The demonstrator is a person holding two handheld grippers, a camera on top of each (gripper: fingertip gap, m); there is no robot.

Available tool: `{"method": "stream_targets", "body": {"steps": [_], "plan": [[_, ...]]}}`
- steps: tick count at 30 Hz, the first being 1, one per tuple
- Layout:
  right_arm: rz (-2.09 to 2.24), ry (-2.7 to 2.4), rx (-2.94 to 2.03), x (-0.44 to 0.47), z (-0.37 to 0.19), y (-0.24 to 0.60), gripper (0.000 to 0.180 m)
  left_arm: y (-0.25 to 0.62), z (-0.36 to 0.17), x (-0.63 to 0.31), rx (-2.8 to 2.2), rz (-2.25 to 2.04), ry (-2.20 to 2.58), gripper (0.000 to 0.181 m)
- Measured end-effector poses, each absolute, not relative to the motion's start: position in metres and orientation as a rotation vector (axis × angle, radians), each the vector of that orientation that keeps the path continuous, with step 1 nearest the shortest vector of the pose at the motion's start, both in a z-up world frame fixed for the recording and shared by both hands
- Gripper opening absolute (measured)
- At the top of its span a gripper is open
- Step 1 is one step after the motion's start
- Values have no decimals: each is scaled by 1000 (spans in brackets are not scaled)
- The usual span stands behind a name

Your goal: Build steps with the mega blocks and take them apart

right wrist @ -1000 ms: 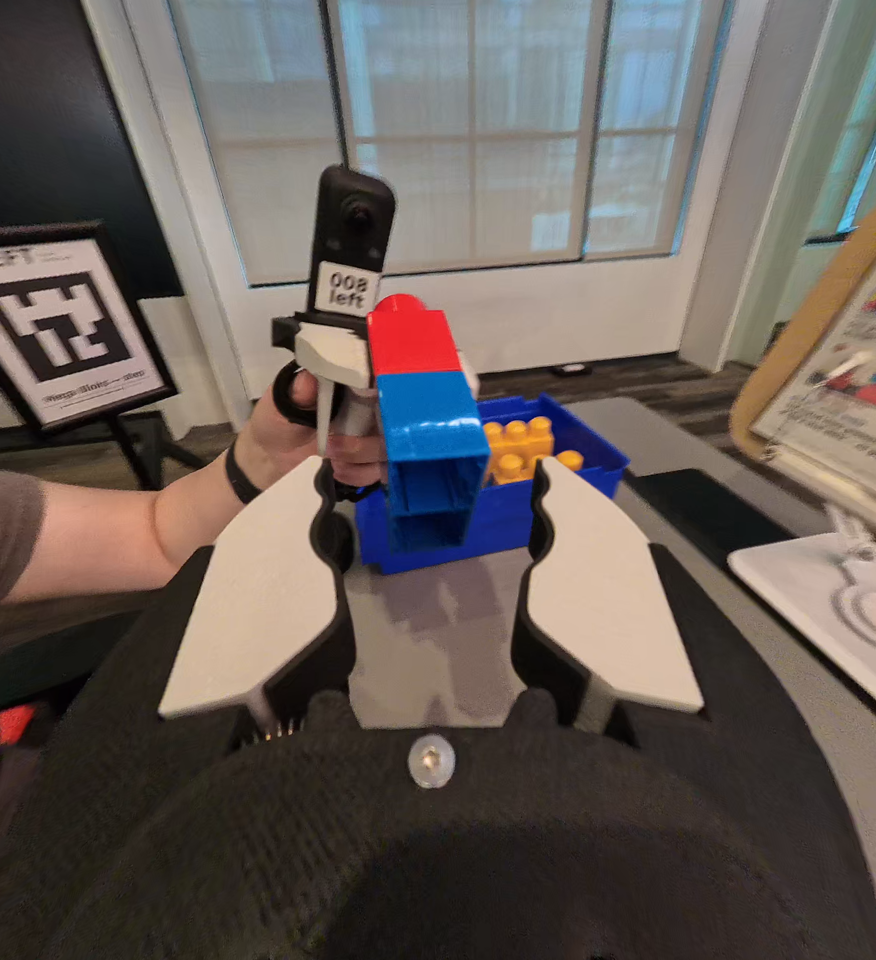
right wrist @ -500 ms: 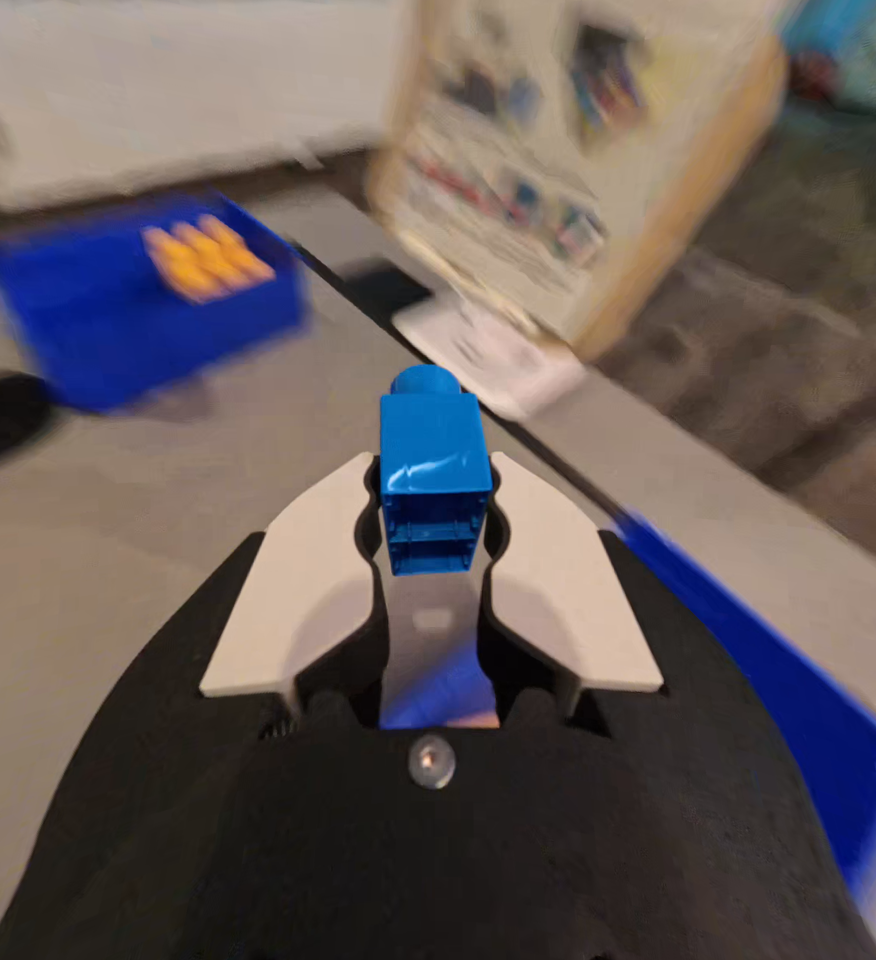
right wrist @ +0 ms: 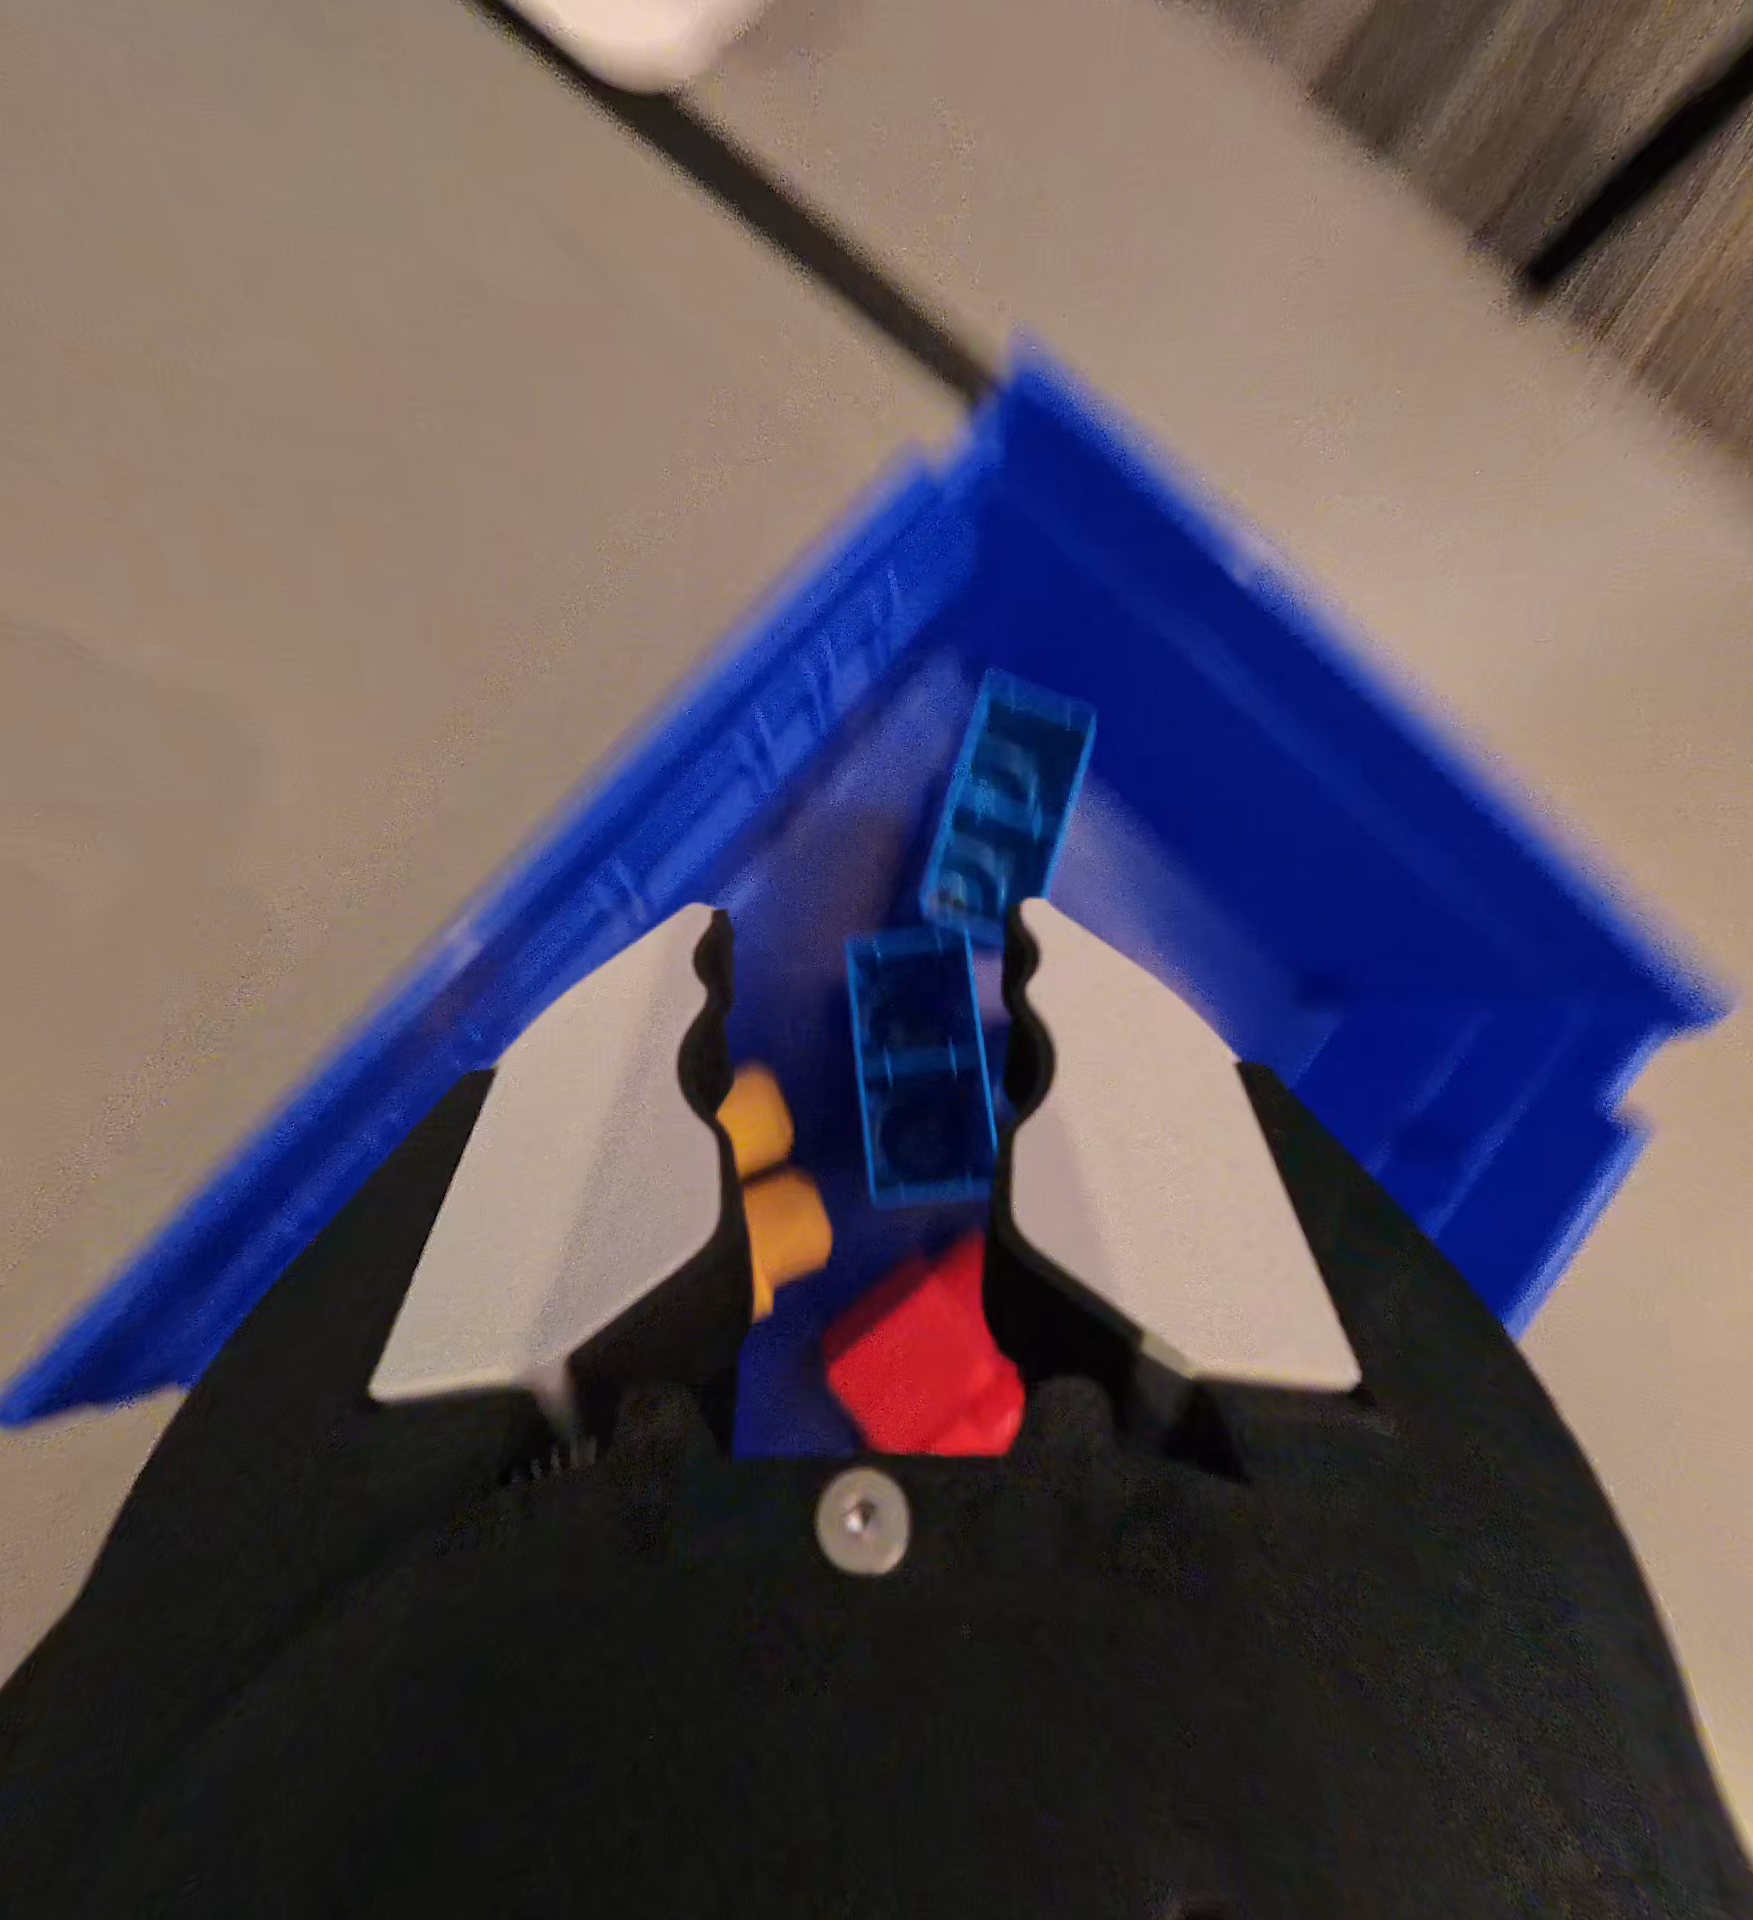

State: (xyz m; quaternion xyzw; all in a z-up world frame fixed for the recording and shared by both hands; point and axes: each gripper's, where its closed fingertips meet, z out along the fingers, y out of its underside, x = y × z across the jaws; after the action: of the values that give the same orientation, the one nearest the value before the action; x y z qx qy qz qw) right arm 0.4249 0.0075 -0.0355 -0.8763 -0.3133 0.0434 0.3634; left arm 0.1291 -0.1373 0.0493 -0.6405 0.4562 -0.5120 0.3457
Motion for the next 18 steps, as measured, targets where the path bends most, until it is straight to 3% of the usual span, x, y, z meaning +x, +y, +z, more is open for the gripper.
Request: {"method": "stream_targets", "body": {"steps": [3, 6, 10, 18], "plan": [[191, -1145, -1711, 313, 38, -18, 59, -135, 48, 125, -1705, -1415, 1150, 37], [297, -1483, -1194, 201, 65, -98, 69, -135, 40, 121, -1769, -1464, 1156, 37], [115, -1638, -938, 130, 51, -141, 78, -148, 25, 123, -1827, -1474, 1264, 37], [22, -1772, -878, 108, 21, -157, 70, -170, 12, 138, -1768, -1390, 1471, 38]]}}
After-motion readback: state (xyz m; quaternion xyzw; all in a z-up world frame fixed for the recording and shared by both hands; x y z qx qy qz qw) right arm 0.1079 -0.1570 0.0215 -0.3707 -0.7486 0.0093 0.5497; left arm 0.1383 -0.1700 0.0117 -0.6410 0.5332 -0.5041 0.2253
